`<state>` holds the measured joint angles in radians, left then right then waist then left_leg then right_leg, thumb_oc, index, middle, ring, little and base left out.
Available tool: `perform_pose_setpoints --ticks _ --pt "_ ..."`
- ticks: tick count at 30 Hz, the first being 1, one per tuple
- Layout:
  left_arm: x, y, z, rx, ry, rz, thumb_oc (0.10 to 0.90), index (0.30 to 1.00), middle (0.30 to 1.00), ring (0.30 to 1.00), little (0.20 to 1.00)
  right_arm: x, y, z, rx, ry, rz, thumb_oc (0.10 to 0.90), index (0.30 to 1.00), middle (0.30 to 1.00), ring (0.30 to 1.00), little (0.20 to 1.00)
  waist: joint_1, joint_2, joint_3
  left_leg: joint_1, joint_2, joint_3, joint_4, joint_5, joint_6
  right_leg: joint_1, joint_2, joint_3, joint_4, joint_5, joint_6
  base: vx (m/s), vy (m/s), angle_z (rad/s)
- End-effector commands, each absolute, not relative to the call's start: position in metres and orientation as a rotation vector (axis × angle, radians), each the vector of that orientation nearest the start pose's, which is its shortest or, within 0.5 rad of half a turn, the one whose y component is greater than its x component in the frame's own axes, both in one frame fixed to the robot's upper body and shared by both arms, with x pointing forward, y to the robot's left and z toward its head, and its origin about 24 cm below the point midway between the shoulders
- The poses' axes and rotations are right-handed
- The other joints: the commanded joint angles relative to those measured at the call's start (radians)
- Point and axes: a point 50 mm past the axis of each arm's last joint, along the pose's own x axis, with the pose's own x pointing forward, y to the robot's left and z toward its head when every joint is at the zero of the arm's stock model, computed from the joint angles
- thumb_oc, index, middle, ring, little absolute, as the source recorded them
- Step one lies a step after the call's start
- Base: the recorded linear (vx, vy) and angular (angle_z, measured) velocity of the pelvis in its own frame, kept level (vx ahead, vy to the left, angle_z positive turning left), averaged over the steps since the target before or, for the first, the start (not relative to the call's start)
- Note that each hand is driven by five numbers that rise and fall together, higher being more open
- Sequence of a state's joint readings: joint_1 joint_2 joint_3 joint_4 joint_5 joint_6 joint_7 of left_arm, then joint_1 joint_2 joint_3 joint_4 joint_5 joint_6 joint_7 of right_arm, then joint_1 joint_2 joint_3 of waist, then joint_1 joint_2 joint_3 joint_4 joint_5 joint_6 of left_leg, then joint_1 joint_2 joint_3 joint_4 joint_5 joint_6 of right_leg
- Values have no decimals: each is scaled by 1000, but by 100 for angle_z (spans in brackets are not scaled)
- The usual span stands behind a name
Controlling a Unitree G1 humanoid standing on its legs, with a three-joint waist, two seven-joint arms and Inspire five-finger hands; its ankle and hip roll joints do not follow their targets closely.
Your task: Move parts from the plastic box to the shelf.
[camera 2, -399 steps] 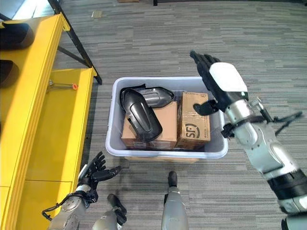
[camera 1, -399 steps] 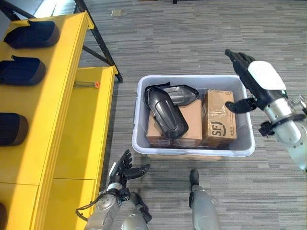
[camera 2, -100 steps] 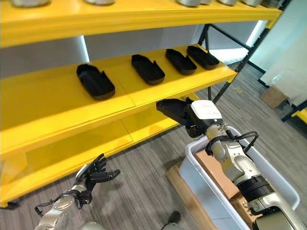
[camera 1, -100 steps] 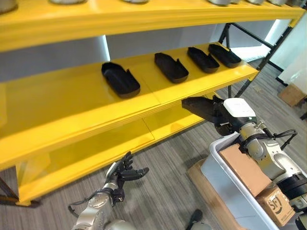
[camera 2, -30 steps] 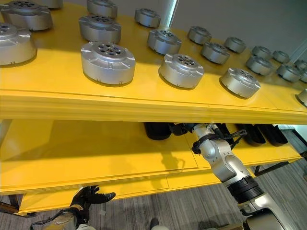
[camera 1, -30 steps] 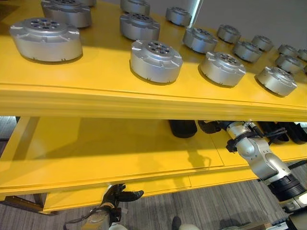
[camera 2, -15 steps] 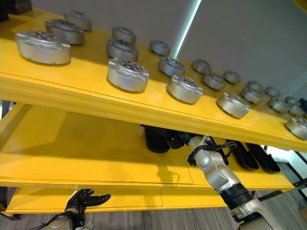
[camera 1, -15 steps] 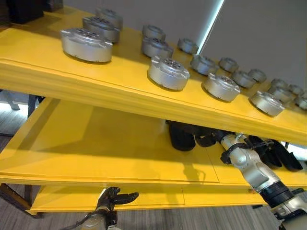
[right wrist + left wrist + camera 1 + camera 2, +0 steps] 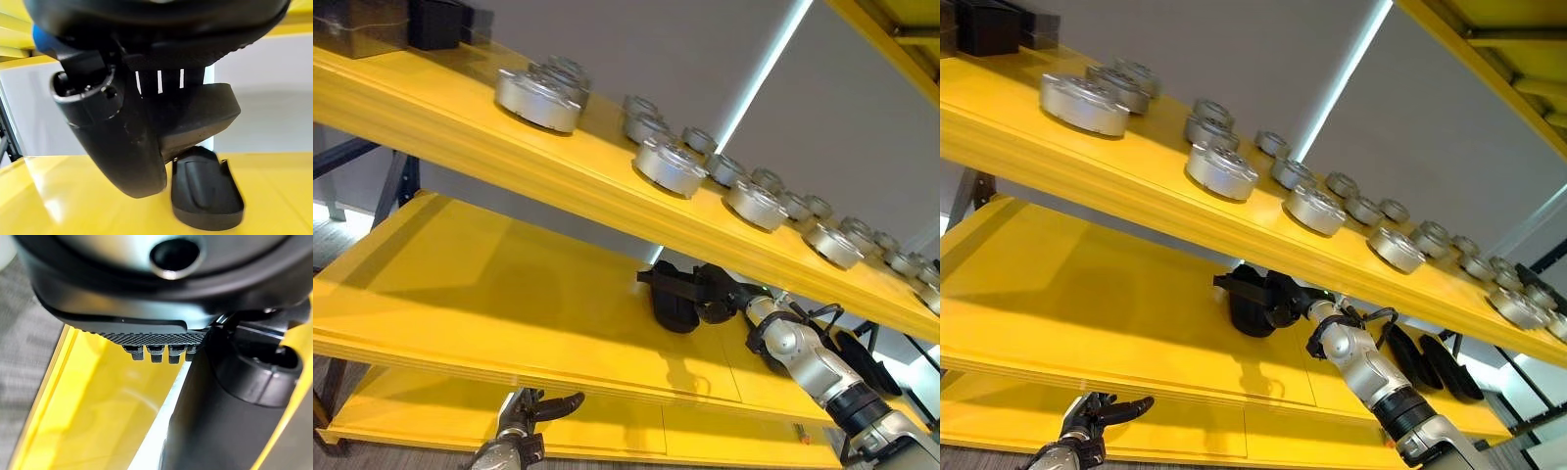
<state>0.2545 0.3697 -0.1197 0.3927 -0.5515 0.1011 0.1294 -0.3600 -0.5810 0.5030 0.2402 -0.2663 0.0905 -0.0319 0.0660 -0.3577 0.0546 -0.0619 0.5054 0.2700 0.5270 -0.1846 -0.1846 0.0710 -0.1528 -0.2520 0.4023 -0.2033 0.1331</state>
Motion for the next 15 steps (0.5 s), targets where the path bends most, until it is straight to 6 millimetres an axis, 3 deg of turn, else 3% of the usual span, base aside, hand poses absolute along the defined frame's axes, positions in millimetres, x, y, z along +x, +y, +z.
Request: perform_pose_setpoints --ticks 1,4,9,15 --pt "191 226 -48 -160 487 164 900 1000 1000 1000 1000 349 -178 168 -819 -345 3 400 300 300 300 300 61 -10 1 121 89 8 -50 37 26 56 -91 22 -9 151 50 21 -35 18" --pt "194 224 -47 -161 479 150 900 1000 1000 1000 1000 350 -164 177 -735 -397 17 400 300 300 300 300 88 -19 43 46 72 -31 -29 34 29 52 -105 -11 -26 170 54 14 -24 25" --pt "198 222 -42 -159 454 139 900 1000 1000 1000 1000 353 -159 180 -682 -407 8 400 300 300 300 300 103 -20 74 -4 56 -54 -9 28 33 45 -115 -29 -36 190 57 -2 0 21" --pt "214 215 -30 -138 391 92 900 1000 1000 1000 1000 360 -158 182 -492 -388 -49 400 300 300 300 300 129 5 169 -164 5 -104 46 17 48 -5 -150 -68 -72 253 56 -42 41 28"
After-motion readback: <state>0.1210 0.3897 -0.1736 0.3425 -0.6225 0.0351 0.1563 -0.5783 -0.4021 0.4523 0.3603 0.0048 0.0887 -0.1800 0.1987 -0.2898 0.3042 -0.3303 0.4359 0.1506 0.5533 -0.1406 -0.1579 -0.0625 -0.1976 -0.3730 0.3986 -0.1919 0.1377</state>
